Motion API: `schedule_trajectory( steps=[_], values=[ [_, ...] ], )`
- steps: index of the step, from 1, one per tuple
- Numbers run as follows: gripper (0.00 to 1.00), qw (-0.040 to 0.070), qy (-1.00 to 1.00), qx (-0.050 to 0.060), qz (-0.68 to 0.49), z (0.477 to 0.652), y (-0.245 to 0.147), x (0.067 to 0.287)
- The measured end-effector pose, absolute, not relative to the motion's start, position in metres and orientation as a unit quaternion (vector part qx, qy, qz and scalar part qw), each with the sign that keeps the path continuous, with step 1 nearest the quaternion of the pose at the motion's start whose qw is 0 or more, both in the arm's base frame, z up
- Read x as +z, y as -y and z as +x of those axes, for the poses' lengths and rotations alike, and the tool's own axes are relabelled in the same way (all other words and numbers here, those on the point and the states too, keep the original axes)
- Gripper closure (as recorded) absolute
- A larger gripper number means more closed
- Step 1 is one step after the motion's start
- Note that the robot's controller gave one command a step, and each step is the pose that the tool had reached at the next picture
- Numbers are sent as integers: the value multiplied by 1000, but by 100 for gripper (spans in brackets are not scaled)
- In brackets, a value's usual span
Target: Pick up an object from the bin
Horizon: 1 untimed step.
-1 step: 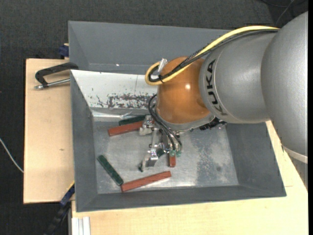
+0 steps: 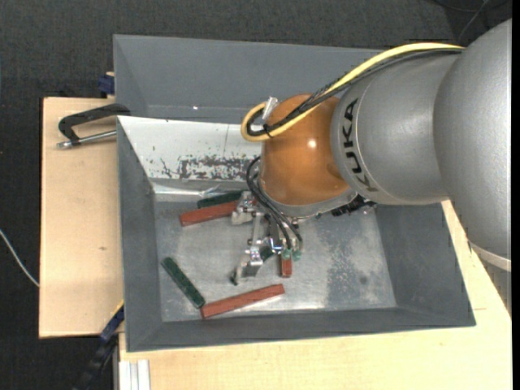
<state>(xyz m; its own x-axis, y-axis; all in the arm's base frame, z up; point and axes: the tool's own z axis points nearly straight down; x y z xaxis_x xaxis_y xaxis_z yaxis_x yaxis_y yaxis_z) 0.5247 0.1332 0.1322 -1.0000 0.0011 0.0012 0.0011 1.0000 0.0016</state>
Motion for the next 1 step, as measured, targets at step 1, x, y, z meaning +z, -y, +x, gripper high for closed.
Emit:
schedule_trajectory(
  steps=[1],
  values=[
    [0, -1, 1000, -1, 31, 522, -114, 124]
  ],
)
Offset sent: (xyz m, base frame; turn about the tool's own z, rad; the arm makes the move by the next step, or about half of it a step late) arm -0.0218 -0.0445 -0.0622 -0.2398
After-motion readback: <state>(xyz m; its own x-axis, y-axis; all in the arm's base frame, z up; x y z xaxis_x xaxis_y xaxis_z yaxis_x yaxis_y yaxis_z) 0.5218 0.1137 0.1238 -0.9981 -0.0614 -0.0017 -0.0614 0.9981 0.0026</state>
